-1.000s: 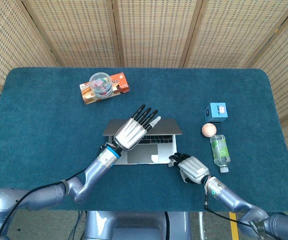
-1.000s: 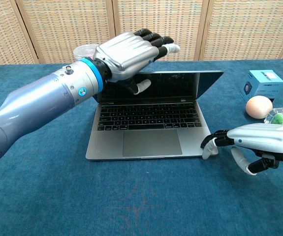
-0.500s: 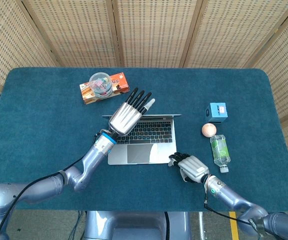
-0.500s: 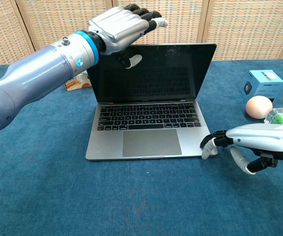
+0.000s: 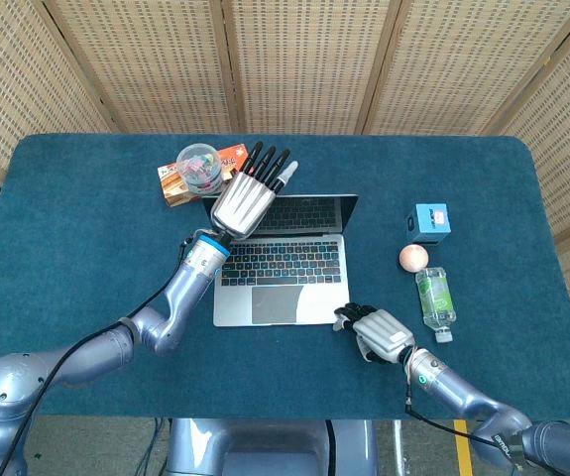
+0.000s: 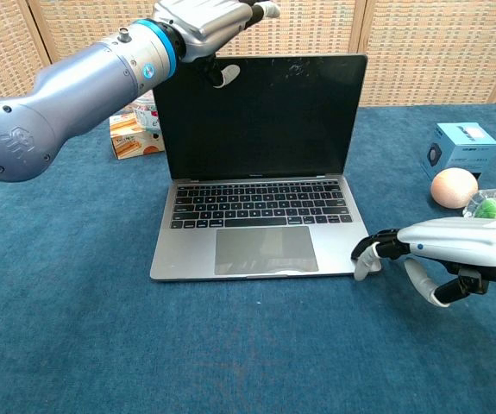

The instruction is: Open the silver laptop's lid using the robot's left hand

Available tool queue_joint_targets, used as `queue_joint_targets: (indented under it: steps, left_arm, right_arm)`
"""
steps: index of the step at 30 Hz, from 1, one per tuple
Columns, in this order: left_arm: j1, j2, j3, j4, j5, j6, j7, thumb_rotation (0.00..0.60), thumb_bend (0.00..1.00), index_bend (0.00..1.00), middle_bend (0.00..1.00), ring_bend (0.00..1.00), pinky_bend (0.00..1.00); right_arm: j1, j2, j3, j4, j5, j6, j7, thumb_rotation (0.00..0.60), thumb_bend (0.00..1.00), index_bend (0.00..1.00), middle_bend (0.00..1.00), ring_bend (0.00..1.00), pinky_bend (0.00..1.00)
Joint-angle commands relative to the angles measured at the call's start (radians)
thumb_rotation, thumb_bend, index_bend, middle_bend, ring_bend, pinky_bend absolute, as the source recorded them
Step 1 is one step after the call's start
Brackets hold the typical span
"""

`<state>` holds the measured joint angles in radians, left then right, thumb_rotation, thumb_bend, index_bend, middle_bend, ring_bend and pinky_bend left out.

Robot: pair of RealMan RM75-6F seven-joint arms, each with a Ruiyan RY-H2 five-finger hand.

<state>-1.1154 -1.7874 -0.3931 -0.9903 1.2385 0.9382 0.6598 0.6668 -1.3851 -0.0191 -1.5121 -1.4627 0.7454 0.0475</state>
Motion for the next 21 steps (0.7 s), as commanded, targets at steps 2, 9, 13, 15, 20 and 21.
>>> queue_joint_targets:
  steps: [2, 9, 13, 15, 20, 21]
  left_arm:
    - [-0.021, -0.009, -0.011, 0.048, -0.023, -0.015, -0.025, 0.600, 0.48, 0.00, 0.00, 0.00, 0.00]
    - [-0.049, -0.018, -0.018, 0.140, -0.044, -0.028, -0.089, 0.600, 0.48, 0.00, 0.00, 0.00, 0.00]
    - [-0.054, -0.022, -0.011, 0.176, -0.050, -0.036, -0.110, 0.600, 0.48, 0.00, 0.00, 0.00, 0.00]
    - [-0.054, -0.024, -0.010, 0.189, -0.054, -0.039, -0.116, 0.600, 0.48, 0.00, 0.00, 0.00, 0.00]
    - [-0.054, -0.029, -0.007, 0.225, -0.066, -0.046, -0.144, 0.600, 0.48, 0.00, 0.00, 0.00, 0.00]
    - [-0.053, -0.027, -0.005, 0.228, -0.065, -0.045, -0.152, 0.600, 0.48, 0.00, 0.00, 0.00, 0.00]
  right_arm:
    - [0.000, -0.002, 0.000, 0.005, 0.002, 0.002, 0.004, 0.600, 1.00, 0.23, 0.13, 0.04, 0.16]
    - [0.003, -0.005, -0.004, 0.009, -0.003, 0.009, 0.002, 0.600, 1.00, 0.23, 0.13, 0.04, 0.16]
    - [0.005, -0.011, -0.007, 0.012, -0.002, 0.008, -0.007, 0.600, 1.00, 0.23, 0.13, 0.04, 0.16]
    - [0.006, -0.012, -0.008, 0.012, -0.002, 0.008, -0.010, 0.600, 1.00, 0.23, 0.13, 0.04, 0.16]
    - [0.006, -0.012, -0.008, 0.011, 0.006, 0.010, -0.025, 0.600, 1.00, 0.23, 0.13, 0.04, 0.16]
    - [0.005, -0.011, -0.007, 0.011, 0.008, 0.012, -0.029, 0.600, 1.00, 0.23, 0.13, 0.04, 0.16]
